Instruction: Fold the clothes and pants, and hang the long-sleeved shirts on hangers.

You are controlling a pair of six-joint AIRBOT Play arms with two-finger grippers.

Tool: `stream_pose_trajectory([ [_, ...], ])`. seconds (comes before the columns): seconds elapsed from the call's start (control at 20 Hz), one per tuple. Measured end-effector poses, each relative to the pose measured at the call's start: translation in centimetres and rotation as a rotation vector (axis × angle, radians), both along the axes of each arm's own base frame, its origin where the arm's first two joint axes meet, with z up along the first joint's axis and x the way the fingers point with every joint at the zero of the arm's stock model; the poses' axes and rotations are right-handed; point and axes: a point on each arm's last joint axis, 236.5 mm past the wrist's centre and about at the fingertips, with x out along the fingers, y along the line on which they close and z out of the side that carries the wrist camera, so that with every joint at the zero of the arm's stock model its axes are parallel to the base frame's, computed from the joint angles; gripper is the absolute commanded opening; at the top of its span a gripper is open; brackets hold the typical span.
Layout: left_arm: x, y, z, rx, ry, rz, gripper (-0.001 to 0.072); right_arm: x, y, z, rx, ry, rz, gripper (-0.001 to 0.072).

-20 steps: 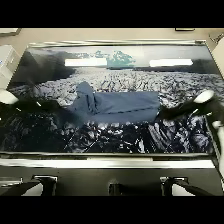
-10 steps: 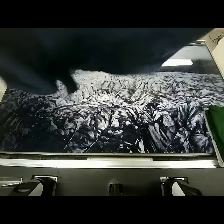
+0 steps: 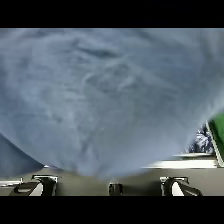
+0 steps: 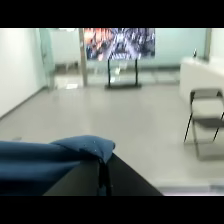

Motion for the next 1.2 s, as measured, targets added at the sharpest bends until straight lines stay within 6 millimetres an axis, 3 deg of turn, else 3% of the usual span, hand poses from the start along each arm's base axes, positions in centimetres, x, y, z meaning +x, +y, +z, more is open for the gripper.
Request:
stream_pose_trajectory([
  [0.1,5.2,0.2,-4.2,0.001,0.148,-0.002,0.0018,4.8,-1.1,-6.1,0.081,0.235,0.031,0.0031],
  [0.2,11.4,0.2,-10.9,0.000,0.351,-0.016,0.0018,10.1,-2.7,-15.6,0.168,0.551,0.060,0.0031],
  [0.3,17.4,-0.3,-19.8,-0.005,0.577,-0.038,0.0018,14.3,-4.1,-25.9,0.259,0.841,0.083,0.0031],
  [0.4,22.2,-1.1,-29.4,0.003,0.780,-0.053,0.0019,16.9,-5.4,-35.8,0.345,1.071,0.085,0.0031],
  [0.45,24.3,-1.6,-34.0,0.007,0.854,-0.057,0.0019,18.0,-5.8,-39.9,0.394,1.152,0.080,0.0032],
  [0.55,27.7,-2.7,-41.9,0.007,0.970,-0.057,0.0020,19.3,-6.0,-46.3,0.519,1.270,0.065,0.0032],
  [0.7,30.4,-4.5,-50.8,-0.006,1.093,-0.068,0.0023,21.3,-5.0,-50.6,0.686,1.309,0.080,0.0032],
  [0.8,31.0,-6.0,-55.1,-0.043,1.168,-0.092,0.0023,22.7,-4.6,-51.5,0.761,1.279,0.092,0.0033],
  [0.95,31.1,-7.6,-58.9,-0.097,1.242,-0.117,0.0024,23.8,-4.1,-52.8,0.786,1.271,0.093,0.0033],
  [1.0,31.1,-7.9,-59.6,-0.122,1.260,-0.120,0.0062,23.8,-3.8,-53.5,0.773,1.285,0.093,0.0034],
  [1.05,31.1,-8.2,-60.1,-0.144,1.275,-0.121,0.0171,23.8,-3.4,-54.3,0.761,1.306,0.095,0.0034],
  [1.1,31.1,-8.3,-60.2,-0.165,1.283,-0.119,0.0379,23.8,-2.9,-54.8,0.750,1.322,0.100,0.0109],
  [1.15,31.3,-8.1,-60.0,-0.183,1.284,-0.117,0.0625,23.8,-2.4,-55.1,0.743,1.332,0.105,0.0328],
  [1.2,31.3,-7.5,-59.5,-0.198,1.290,-0.115,0.0715,23.9,-2.3,-55.0,0.735,1.330,0.109,0.0642],
])
